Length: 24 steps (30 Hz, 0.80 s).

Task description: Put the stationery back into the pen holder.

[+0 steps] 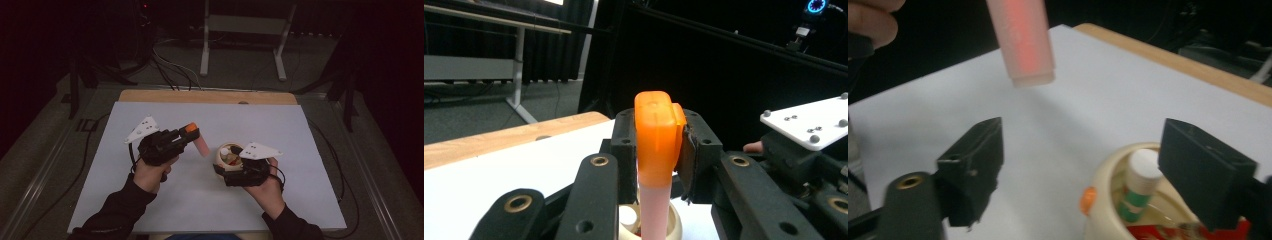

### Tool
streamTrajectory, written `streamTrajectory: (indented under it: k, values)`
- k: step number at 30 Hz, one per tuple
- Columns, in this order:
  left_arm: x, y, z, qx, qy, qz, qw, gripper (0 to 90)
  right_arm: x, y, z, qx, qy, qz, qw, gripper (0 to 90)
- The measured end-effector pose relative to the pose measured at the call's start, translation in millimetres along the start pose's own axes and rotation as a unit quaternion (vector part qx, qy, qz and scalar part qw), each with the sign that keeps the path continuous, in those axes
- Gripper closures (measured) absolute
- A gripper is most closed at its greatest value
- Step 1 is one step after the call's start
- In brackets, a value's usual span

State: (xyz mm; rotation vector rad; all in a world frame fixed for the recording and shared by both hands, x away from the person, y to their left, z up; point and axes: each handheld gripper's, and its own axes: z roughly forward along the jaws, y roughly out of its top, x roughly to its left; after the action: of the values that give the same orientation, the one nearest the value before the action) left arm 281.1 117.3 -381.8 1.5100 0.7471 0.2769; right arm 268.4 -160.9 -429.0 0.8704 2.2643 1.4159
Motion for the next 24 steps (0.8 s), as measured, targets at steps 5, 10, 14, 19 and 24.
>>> streamTrajectory:
  k: [5,10,14,19,24]
  values:
    - [2.8,3.8,9.9,0.003,-0.008,-0.001,1.0,72.9,-13.7,-4.5,-16.0,-0.014,-0.001,0.016,0.9998,3.4]
    - [3.2,0.7,22.9,0.011,-0.011,0.007,0.9999,72.9,-27.4,-12.8,-34.5,-0.031,-0.016,0.028,0.999,0.0]
    - [3.3,-4.3,33.0,0.018,-0.015,0.009,0.9997,72.9,-39.9,-20.3,-48.2,-0.038,-0.037,0.04,0.9978,0.0]
    - [1.0,-8.2,44.8,0.024,-0.023,0.015,0.9993,72.8,-54.3,-31.6,-58.5,-0.04,-0.07,0.045,0.9957,0.0]
    - [-1.8,-10.0,56.3,0.028,-0.035,0.024,0.9987,72.8,-63.2,-42.8,-65.3,-0.038,-0.079,0.054,0.9946,0.0]
